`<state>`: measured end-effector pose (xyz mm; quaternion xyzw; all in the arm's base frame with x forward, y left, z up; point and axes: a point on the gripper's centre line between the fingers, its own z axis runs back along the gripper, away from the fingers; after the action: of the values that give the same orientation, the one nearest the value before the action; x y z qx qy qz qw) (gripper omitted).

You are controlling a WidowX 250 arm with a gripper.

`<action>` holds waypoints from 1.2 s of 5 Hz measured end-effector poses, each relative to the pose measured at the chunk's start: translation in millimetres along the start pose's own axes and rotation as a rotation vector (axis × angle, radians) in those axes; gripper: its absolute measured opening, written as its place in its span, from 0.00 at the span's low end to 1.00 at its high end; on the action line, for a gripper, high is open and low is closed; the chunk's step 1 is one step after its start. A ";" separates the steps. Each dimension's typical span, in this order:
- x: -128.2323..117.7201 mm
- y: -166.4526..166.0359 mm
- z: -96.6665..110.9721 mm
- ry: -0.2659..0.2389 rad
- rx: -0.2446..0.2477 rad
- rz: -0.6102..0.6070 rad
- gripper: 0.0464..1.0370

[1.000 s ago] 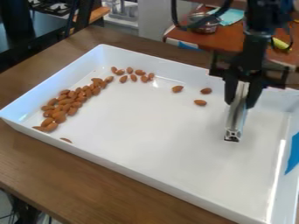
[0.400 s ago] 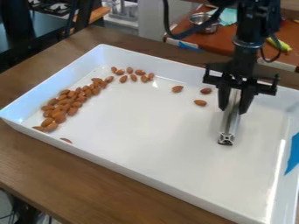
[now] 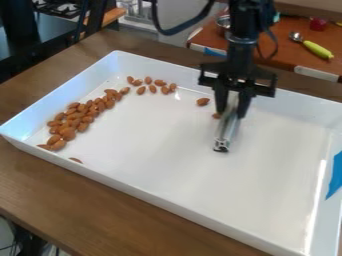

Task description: Sweep into pile

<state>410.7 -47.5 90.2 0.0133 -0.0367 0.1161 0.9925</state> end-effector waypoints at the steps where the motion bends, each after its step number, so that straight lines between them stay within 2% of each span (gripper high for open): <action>1: 2.4 17.7 -1.7 0.024 0.002 0.002 0.31; 3: 9.2 68.9 -2.8 0.067 -0.014 0.042 0.31; 5: 8.2 133.2 -0.6 0.080 -0.051 0.139 0.31; 6: 10.2 152.3 7.3 0.044 -0.077 0.190 0.31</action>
<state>384.8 102.8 100.9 -0.0311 -0.0203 0.2085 0.9773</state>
